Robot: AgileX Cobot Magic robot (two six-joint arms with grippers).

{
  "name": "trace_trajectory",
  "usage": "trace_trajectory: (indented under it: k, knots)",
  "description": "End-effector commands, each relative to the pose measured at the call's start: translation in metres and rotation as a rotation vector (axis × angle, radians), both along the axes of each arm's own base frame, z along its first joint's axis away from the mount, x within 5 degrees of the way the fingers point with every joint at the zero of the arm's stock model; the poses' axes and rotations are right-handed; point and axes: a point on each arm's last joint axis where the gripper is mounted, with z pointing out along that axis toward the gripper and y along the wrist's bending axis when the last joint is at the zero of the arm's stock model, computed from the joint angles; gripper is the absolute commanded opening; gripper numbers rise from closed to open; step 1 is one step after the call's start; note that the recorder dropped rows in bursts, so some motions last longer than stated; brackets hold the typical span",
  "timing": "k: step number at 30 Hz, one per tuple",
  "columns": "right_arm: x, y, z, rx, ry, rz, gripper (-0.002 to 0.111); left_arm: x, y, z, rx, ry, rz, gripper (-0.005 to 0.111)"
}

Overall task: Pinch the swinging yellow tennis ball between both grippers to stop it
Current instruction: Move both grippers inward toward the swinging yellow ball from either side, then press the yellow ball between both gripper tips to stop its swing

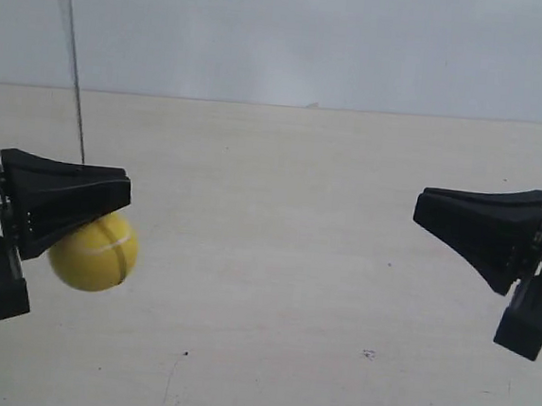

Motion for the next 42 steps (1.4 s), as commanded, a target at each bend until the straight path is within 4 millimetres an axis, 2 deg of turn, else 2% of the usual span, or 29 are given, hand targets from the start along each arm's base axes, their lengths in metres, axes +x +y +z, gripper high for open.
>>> trace_trajectory:
  k: [1, 5, 9, 11, 15, 18, 24, 29, 32, 36, 42]
  knots:
    - [0.000, 0.001, 0.001, -0.003, -0.017, 0.023, 0.000, -0.003, -0.003, 0.006, -0.034, -0.035, -0.033, 0.005]
    - [0.000, 0.001, 0.001, -0.003, -0.017, 0.023, 0.000, -0.018, -0.009, 0.014, -0.054, -0.085, -0.176, 0.005]
    - [-0.001, 0.002, 0.000, -0.013, -0.014, 0.035, 0.000, -0.028, -0.010, 0.017, -0.010, -0.110, -0.224, 0.005]
    - [-0.002, 0.002, 0.000, -0.013, -0.015, 0.040, 0.000, -0.027, -0.008, 0.018, 0.013, -0.119, -0.190, 0.005]
    - [-0.004, 0.005, 0.003, 0.015, -0.027, 0.073, 0.000, -0.013, 0.000, 0.013, 0.050, -0.080, -0.020, 0.005]
    - [-0.007, 0.014, 0.001, -0.005, -0.027, 0.107, 0.000, -0.012, -0.004, 0.011, 0.014, -0.085, -0.077, 0.005]
    - [-0.005, 0.034, -0.001, -0.085, -0.037, 0.089, 0.000, -0.002, -0.005, -0.003, 0.014, -0.023, -0.079, 0.005]
    - [0.003, 0.059, 0.003, -0.155, -0.025, 0.137, 0.000, 0.003, -0.012, -0.012, 0.008, -0.012, -0.099, 0.005]
    - [-0.003, 0.076, -0.002, -0.154, -0.013, 0.219, 0.000, 0.001, -0.015, -0.013, 0.015, -0.018, -0.125, 0.005]
    - [-0.008, 0.085, -0.002, -0.163, -0.025, 0.263, 0.000, 0.000, -0.015, -0.014, 0.024, -0.009, -0.137, 0.005]
    - [-0.010, 0.086, 0.002, -0.116, -0.035, 0.286, 0.000, -0.006, -0.018, -0.013, 0.013, -0.008, -0.207, 0.005]
